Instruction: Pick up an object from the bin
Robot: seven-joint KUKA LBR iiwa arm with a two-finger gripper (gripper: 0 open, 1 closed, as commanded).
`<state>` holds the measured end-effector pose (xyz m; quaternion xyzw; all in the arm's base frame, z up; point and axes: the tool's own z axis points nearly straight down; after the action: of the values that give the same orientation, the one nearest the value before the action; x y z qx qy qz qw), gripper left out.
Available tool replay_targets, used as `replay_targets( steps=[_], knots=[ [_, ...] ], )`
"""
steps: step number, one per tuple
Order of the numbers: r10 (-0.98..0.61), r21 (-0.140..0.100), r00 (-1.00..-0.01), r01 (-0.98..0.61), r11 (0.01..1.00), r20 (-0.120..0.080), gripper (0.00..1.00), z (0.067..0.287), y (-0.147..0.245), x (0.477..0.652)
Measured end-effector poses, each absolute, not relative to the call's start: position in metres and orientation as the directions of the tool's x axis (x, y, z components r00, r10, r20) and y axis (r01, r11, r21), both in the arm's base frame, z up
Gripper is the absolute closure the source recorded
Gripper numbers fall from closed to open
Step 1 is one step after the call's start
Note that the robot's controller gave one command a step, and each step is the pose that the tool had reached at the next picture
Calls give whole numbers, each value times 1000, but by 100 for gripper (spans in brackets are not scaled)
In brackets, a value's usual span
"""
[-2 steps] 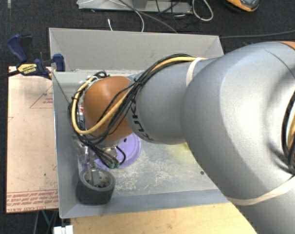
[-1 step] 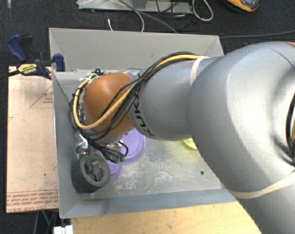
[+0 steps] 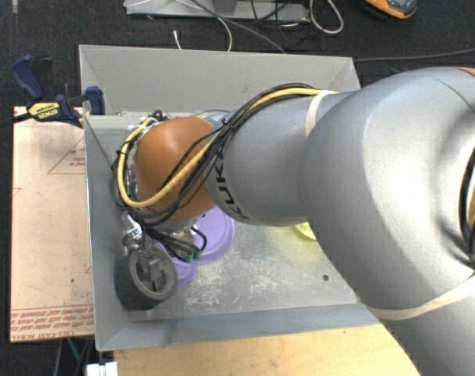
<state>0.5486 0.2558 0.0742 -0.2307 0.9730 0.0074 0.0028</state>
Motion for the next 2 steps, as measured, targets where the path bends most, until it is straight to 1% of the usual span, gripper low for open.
replay_targets(
  steps=[1, 2],
  knots=[
    [-446, 14, -895, -446, 895, -10, 100, 83, 256, 549],
    [-446, 14, -895, -447, 895, -11, 100, 158, 256, 549]
  ],
)
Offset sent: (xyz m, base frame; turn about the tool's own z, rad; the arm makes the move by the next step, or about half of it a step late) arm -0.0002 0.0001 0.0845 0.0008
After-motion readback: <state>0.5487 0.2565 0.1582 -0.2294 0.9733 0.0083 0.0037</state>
